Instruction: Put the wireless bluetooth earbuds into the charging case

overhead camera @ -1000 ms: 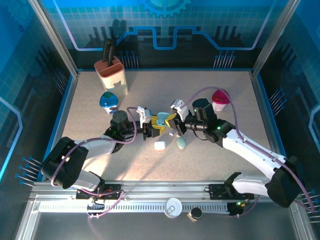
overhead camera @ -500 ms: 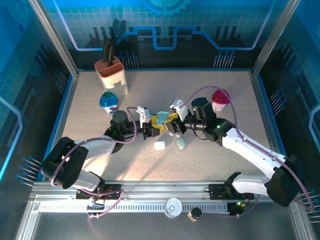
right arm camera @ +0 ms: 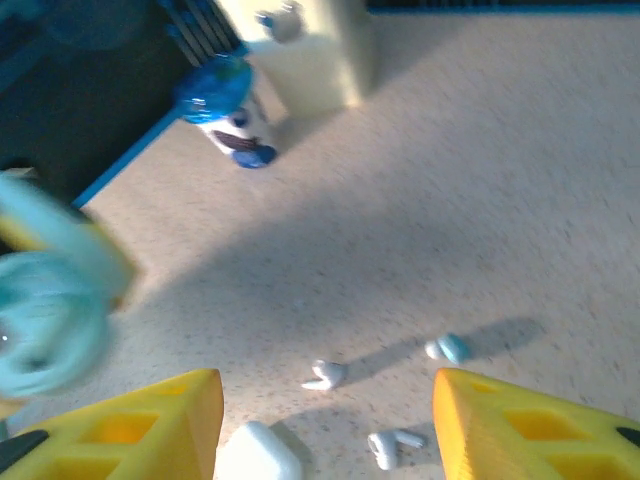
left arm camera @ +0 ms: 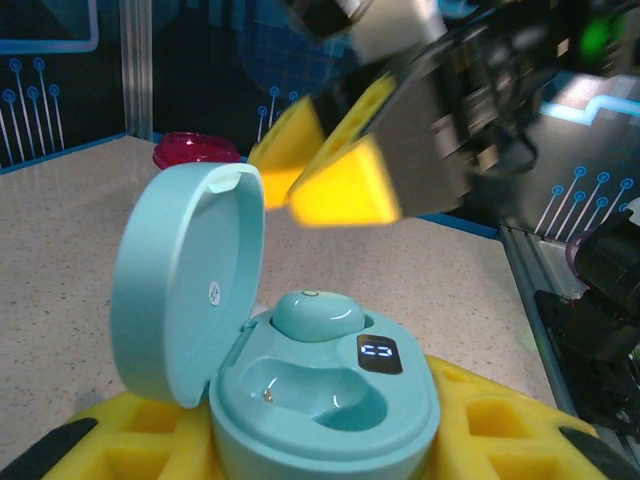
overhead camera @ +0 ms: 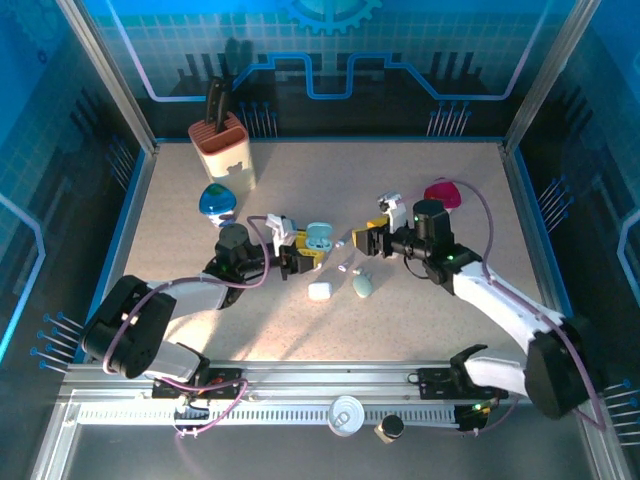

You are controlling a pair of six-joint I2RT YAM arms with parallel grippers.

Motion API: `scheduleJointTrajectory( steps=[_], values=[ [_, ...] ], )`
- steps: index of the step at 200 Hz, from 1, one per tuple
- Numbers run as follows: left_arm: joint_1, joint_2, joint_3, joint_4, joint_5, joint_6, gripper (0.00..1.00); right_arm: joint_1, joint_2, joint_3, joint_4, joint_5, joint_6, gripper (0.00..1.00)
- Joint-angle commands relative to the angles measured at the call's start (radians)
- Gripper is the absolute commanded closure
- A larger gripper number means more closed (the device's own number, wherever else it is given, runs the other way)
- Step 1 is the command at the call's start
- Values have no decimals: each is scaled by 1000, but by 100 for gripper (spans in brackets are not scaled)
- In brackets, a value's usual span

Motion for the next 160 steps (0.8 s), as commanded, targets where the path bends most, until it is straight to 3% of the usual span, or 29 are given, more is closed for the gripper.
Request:
scheduleJointTrajectory(
  steps=[1, 31, 67, 160],
  values=[
    [12, -45, -16, 21, 2, 21, 70, -20, 130, 53, -10, 25, 132, 44],
    [12, -65, -21, -3, 3, 26, 70, -10, 331, 188, -128, 26, 188, 46],
    [12, -72, -38, 0, -7, 27, 70, 9, 509, 263, -133, -16, 259, 48],
    [12, -67, -35, 2, -23, 16, 69, 31, 700, 355, -105, -62, 313, 54]
  ],
)
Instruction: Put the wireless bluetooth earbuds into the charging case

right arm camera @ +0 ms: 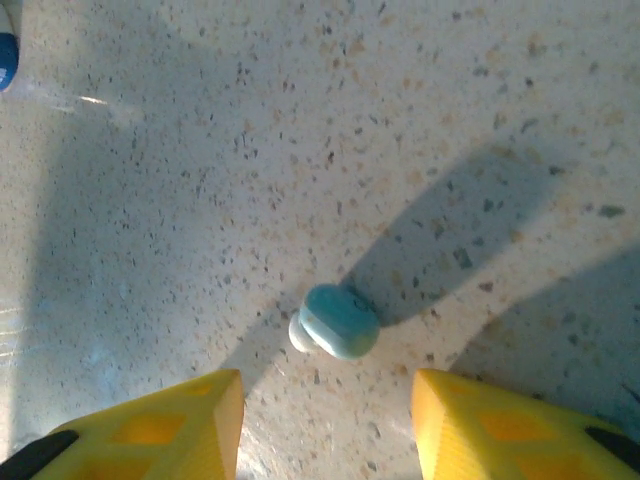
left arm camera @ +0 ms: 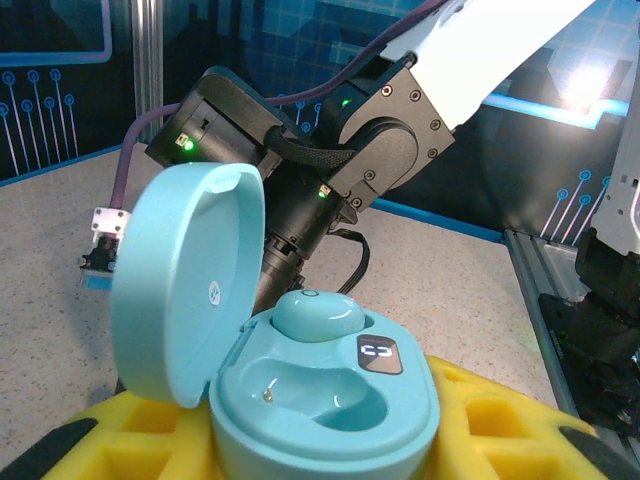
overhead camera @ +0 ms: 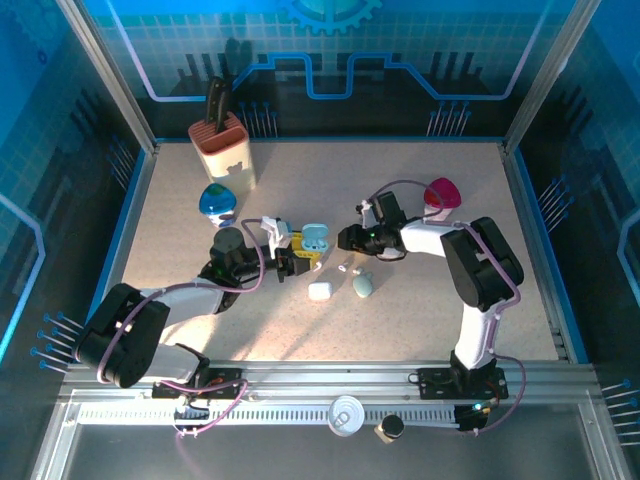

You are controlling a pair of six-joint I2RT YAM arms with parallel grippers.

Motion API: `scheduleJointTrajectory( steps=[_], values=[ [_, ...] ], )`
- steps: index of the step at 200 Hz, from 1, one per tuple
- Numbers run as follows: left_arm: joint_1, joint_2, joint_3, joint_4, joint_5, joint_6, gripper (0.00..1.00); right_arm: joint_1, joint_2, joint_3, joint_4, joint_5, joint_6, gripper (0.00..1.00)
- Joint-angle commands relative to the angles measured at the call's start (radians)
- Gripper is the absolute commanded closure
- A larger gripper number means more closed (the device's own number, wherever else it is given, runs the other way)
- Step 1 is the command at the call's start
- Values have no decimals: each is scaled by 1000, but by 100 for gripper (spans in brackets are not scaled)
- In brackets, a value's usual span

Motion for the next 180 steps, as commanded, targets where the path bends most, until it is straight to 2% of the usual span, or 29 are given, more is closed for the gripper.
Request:
scheduleJointTrajectory(
  steps=[1, 137, 180],
  values=[
    [7, -19, 2, 4, -10, 16, 69, 12, 42, 37, 0, -25, 17, 54],
    [7, 2, 7, 8, -11, 11, 69, 14, 166, 199, -61, -30, -11, 65],
    [10, -33, 9, -55, -29, 38, 69, 19, 192, 246, -108, -11, -40, 68]
  ],
)
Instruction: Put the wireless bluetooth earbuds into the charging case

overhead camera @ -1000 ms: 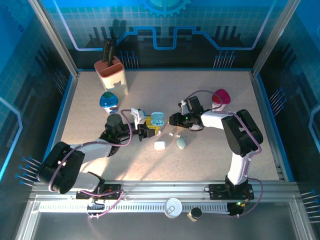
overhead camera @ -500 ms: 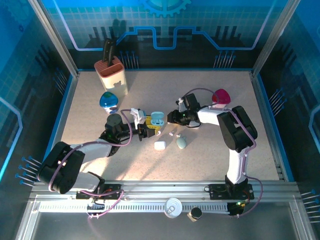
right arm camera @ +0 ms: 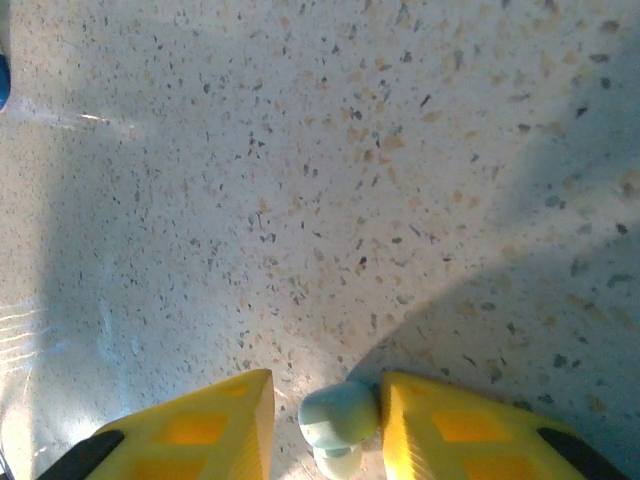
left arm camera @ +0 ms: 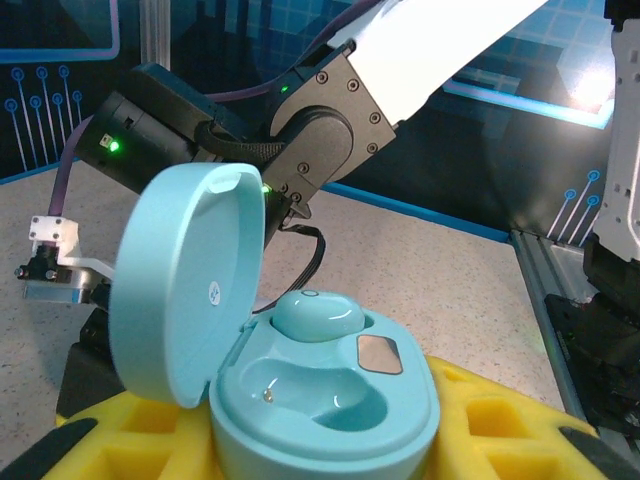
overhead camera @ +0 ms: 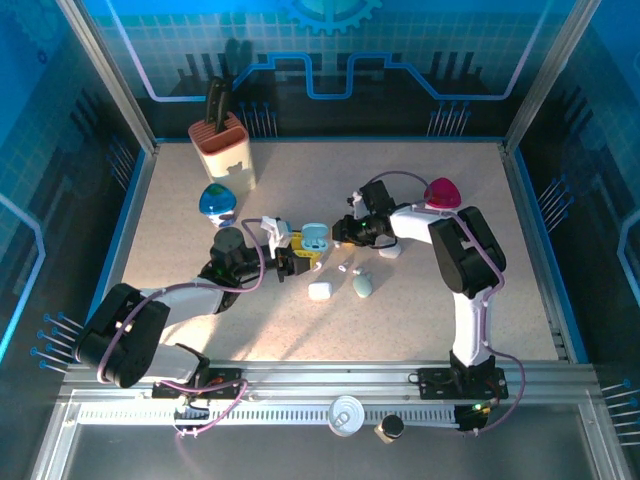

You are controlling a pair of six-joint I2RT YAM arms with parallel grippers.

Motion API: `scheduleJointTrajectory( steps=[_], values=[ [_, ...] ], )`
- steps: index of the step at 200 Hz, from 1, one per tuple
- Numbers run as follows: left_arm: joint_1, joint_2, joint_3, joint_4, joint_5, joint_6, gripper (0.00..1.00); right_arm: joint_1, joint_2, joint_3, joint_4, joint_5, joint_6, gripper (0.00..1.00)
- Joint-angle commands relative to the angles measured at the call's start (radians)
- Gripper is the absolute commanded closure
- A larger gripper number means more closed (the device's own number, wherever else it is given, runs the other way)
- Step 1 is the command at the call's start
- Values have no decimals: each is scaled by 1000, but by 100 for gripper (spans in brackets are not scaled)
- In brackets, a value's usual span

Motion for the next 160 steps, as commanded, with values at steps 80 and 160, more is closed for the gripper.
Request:
scheduleJointTrajectory(
  steps=[80, 160],
  values=[
    [10, -67, -4, -67, -38, 42, 69, 27, 59, 94, -20, -4, -95, 70],
    [93, -84, -40, -57, -109, 25, 69, 47, -6, 158, -161, 151, -206, 67]
  ],
)
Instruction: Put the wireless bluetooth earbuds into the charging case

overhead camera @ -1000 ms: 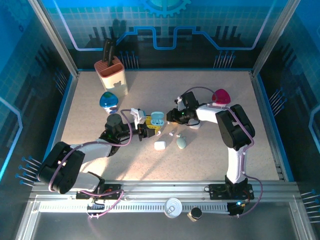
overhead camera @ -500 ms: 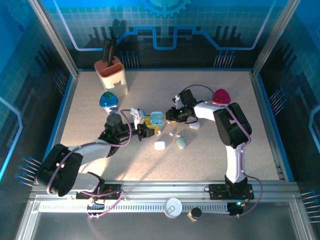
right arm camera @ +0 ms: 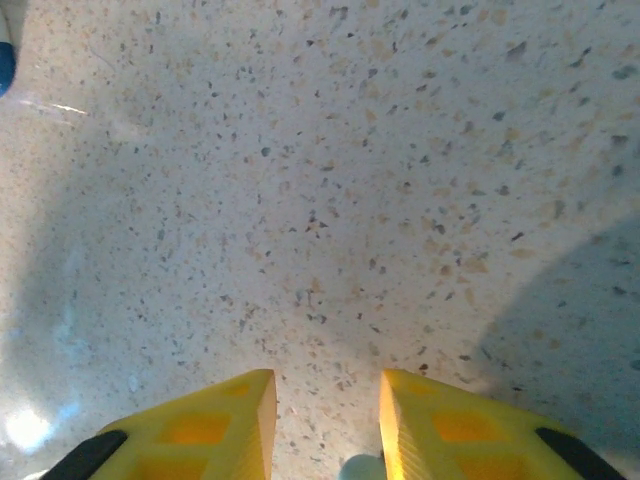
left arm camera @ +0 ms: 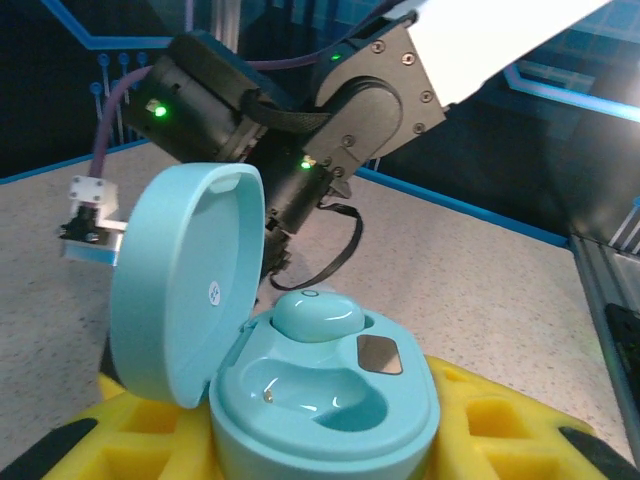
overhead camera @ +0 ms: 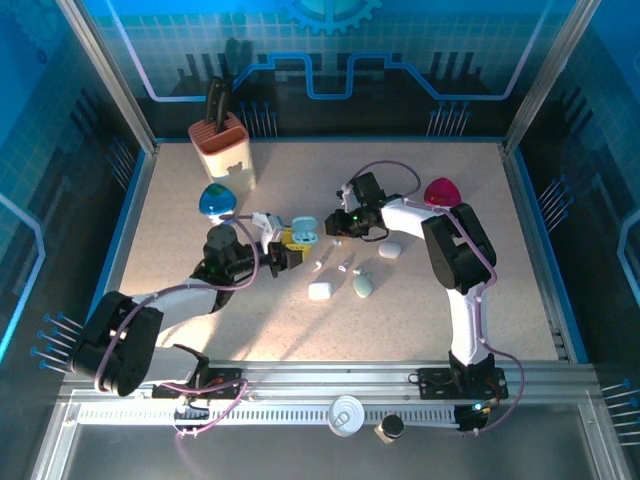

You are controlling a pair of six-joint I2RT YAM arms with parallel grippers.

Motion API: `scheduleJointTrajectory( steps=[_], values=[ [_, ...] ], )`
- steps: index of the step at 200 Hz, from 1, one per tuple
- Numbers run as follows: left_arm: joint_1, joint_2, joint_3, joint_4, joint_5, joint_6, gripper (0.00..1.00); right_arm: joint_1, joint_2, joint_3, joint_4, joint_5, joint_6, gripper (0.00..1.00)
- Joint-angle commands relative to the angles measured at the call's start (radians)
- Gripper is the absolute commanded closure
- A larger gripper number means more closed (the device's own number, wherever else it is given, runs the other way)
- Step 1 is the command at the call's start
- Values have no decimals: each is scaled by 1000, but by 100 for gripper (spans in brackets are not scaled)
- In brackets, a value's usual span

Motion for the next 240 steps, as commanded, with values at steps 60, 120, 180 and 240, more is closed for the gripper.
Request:
scheduleJointTrajectory(
  steps=[60, 120, 180, 240],
  values=[
    [134, -18, -94, 174, -150, -54, 70, 180, -119, 77, -279, 618, -200, 64],
    [263, -53, -126, 164, -246, -100, 70, 302, -10, 176, -392, 923, -247, 64],
    [307, -35, -135, 190, -275, -120, 70, 345, 90, 270, -466, 994, -264, 66],
    [315, -1, -143, 242, -253, -144, 70, 350, 139, 294, -474, 989, -268, 70]
  ],
)
